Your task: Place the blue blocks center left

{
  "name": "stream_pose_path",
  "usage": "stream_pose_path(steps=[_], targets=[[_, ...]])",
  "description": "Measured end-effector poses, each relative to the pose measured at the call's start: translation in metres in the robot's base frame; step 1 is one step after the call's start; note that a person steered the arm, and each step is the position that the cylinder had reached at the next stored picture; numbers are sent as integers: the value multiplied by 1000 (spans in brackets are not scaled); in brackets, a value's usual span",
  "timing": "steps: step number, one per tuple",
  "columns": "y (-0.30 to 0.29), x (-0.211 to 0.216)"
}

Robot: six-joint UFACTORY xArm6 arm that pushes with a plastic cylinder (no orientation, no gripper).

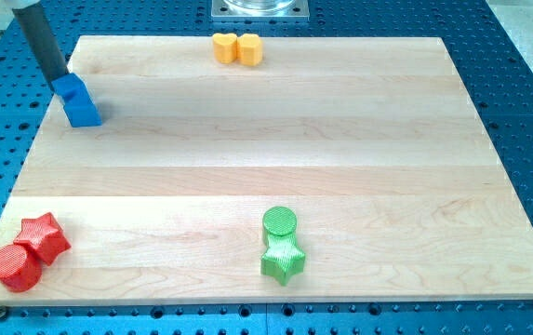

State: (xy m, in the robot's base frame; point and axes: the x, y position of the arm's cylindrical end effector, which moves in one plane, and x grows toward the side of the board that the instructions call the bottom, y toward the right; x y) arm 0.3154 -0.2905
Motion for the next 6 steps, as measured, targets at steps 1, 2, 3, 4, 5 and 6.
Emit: stream_pose_path(steps=[1, 2, 3, 4, 5, 6], targets=[[0, 3], [12, 27], [16, 65], [16, 64], [21, 36], [22, -28]])
